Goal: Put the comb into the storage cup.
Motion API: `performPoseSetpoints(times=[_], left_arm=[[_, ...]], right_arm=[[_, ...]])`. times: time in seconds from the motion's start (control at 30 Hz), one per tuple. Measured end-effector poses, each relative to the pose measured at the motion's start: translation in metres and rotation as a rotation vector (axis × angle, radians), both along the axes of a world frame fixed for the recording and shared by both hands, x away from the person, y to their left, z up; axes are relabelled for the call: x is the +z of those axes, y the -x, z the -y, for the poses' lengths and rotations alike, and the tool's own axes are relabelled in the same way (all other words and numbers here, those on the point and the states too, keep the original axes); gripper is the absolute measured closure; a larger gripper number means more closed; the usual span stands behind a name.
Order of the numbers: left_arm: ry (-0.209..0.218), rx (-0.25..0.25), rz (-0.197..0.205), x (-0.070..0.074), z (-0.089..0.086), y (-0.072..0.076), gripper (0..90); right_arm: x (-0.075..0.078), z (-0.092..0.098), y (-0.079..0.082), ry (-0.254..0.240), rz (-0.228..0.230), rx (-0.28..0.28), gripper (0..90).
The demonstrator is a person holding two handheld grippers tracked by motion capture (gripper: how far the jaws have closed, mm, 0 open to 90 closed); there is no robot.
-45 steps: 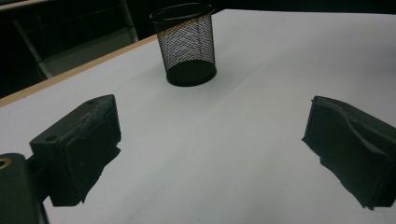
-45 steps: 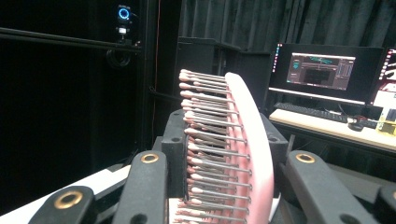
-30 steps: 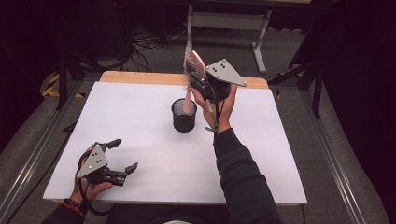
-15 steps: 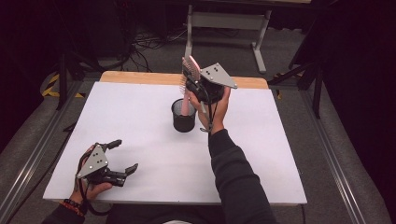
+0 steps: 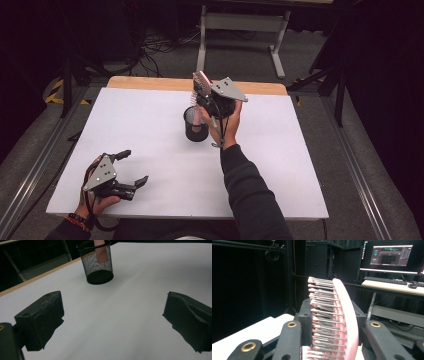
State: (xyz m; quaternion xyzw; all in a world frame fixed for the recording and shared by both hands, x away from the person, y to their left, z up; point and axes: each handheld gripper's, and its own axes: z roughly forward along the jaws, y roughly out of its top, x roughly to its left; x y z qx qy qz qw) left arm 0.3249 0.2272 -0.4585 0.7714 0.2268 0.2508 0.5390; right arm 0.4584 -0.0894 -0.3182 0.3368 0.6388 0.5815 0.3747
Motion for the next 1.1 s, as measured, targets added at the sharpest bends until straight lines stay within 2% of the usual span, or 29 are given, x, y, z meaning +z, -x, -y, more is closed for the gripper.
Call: performPoseSetpoints(times=[0.27,0.7,0.8,0.9,1.1], left_arm=[[-0.005,-0.004,-0.004,-0.001,0.001,0.0,4.0],[-0.018,-0.008,-0.008,-0.002,0.002,0.0,4.3],[-0.012,-0.009,-0.007,-0.002,0.003,0.0,4.3],[-0.013,-0.007,-0.006,-0.002,0.003,0.0,4.3],[-0.027,-0.01,-0.015,-0.004,0.005,-0.002,4.5]], right_arm=[[-0.009,-0.002,-0.001,0.011,-0.015,0.002,63.8],[-0.031,0.001,-0.005,0.023,-0.07,0.0,63.6],[-0.039,0.006,-0.007,0.003,-0.08,0.002,63.3],[-0.041,0.01,-0.008,-0.023,-0.085,-0.002,63.1],[-0.044,0.018,-0.009,-0.029,-0.098,-0.026,61.9]])
